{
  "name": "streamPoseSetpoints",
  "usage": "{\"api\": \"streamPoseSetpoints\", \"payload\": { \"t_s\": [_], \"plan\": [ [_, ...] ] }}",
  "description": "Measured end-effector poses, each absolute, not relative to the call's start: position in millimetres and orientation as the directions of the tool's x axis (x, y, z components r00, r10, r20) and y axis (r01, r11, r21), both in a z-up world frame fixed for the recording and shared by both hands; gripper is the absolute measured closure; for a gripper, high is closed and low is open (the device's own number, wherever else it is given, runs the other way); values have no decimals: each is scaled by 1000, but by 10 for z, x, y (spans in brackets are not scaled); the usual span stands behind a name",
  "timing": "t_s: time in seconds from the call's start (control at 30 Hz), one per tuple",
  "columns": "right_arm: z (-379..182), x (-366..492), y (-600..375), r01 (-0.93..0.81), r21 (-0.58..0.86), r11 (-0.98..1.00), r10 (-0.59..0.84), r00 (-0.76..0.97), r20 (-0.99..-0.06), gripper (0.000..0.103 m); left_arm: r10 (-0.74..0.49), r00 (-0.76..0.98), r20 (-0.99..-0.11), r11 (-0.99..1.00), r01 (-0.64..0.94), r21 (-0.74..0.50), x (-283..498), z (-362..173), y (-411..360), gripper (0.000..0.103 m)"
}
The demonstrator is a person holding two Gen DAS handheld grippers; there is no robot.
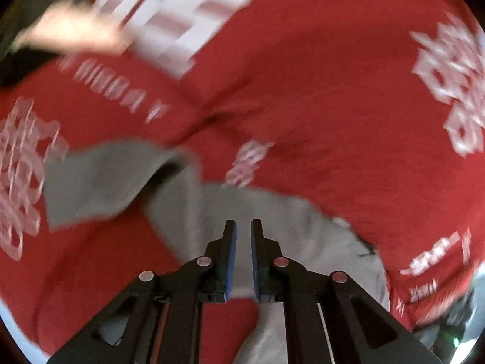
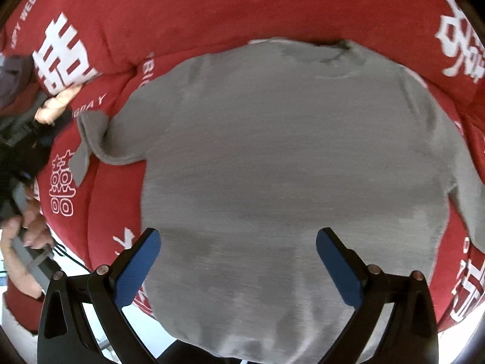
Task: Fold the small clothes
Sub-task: 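Fold the held sleeve and side across the body with the left tool, release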
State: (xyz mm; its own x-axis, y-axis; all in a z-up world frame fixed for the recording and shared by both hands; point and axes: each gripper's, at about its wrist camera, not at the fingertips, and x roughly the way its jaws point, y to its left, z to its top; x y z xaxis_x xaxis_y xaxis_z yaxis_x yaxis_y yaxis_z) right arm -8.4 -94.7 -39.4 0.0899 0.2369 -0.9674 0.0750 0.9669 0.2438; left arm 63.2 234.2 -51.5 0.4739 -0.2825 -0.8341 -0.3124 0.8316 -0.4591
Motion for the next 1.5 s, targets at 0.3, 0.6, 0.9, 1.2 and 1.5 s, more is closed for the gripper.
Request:
{"api": "streamPoseSetpoints", "payload": {
  "t_s": [0.3, 0.6, 0.9, 1.2, 1.5],
  "plan": [
    [-612, -191, -1268, 125, 240, 963, 236, 47, -971, 1, -258, 416, -872, 850, -332, -409, 742, -565, 2470, 65],
    [-563, -119, -1079, 104, 261, 960, 256, 51, -965, 1, -252, 417, -873, 850, -335, -405, 907, -520, 2426, 0],
    [-614, -110, -1025, 100, 251, 963, 249, 32, -968, 1, -277, 448, -850, 789, -399, -468, 1126, -707, 2463, 13],
    [-672, -137, -1040, 108, 240, 965, 239, 18, -971, 1, -213, 415, -884, 739, -523, -424, 1313, -983, 2691, 98],
    [-711, -210, -1033, 77, 218, 973, 217, 21, -976, 1, -262, 617, -742, 851, -214, -479, 1074, -70, 2198, 98]
  ]
}}
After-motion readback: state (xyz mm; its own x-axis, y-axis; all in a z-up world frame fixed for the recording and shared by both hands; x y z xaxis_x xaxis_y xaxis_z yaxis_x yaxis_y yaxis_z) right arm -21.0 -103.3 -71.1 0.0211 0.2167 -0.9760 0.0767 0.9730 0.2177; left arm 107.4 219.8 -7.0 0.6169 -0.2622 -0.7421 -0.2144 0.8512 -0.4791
